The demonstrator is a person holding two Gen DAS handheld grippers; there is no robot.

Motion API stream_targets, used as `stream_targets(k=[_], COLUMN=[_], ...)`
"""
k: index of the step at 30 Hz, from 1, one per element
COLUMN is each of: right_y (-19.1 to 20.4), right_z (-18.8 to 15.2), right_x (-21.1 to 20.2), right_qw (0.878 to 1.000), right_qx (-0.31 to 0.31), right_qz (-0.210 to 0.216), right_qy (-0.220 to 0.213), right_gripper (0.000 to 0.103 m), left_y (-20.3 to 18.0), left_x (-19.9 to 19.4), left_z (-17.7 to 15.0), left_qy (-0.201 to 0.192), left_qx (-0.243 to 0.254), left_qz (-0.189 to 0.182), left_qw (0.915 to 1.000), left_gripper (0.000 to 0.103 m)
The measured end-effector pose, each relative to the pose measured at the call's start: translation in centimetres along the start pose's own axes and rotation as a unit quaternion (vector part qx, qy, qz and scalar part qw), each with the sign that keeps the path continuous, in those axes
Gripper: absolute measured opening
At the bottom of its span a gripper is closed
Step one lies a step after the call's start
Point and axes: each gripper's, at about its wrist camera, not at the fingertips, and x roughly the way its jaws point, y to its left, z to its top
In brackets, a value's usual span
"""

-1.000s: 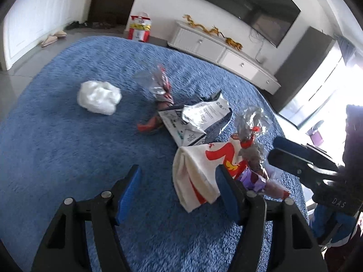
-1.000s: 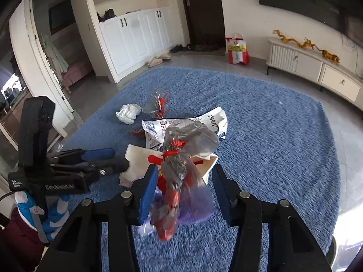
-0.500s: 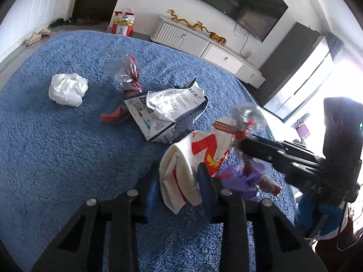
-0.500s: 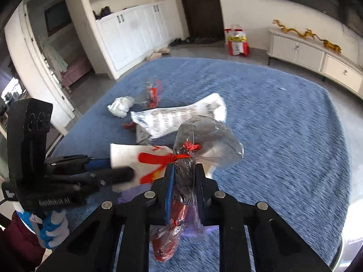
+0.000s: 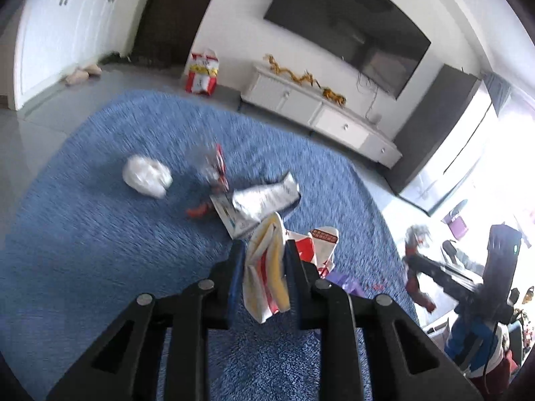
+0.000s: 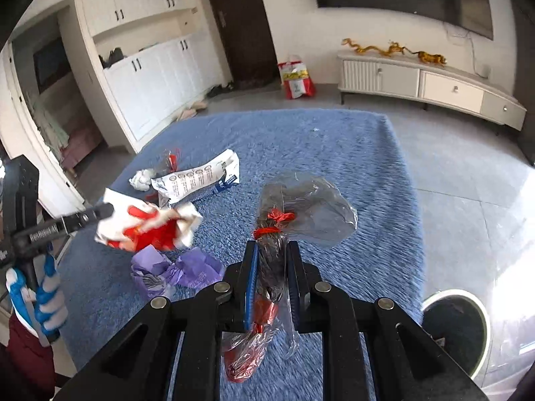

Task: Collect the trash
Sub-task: 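Grasp the white-and-red wrapper with the left gripper while the right grasps the clear red-tied bag, then carry both items to the white bin and open both grippers over it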

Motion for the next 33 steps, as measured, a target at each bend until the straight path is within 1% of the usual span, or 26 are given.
stream_targets(k=[6, 10, 14, 17, 22, 26, 30, 33], right_y=[-0.3, -0.6, -1.8, -3.2, -6.3, -8.8, -12.0, -14.5], right_z=[-1.1, -1.7, -2.3, -2.9, -4.0, -5.1, -6.6, -8.1], right_x=[-3.6, -5.9, -7.7, -8.8, -10.6, -12.2, -13.3, -13.7], right_qw=[1.0, 0.999, 0.998, 0.997, 0.994, 0.991, 0.988, 0.986], right_qx=[-0.004, -0.009, -0.007, 0.008, 0.043, 0.063, 0.085, 0.103], right_qz=[-0.002, -0.009, -0.021, -0.027, -0.038, -0.053, -0.074, -0.089], right_qy=[-0.03, -0.051, -0.065, -0.074, -0.092, -0.103, -0.105, -0.097], right_gripper=[0.016, 0.016, 0.016, 0.016, 0.016, 0.016, 0.016, 0.016], left_y=[-0.3, -1.6, -2.7, -3.5, -5.9, -8.9, -13.3, -17.5], left_x=[-4.3, -7.4, -9.9, -10.9, -10.5, -8.8, -5.6, -2.6], left_z=[1.5, 2.7, 3.8, 4.4, 4.4, 4.3, 4.0, 3.4], left_qy=[-0.042, -0.083, -0.112, -0.122, -0.117, -0.102, -0.077, -0.052], left_qx=[-0.007, 0.012, 0.024, 0.026, 0.04, 0.055, 0.082, 0.11], left_qz=[0.028, 0.062, 0.073, 0.072, 0.064, 0.043, 0.016, -0.004], left_qw=[0.9987, 0.9946, 0.9908, 0.9895, 0.9902, 0.9923, 0.9935, 0.9925], left_gripper=[0.022, 0.022, 0.022, 0.022, 0.022, 0.022, 0.022, 0.022])
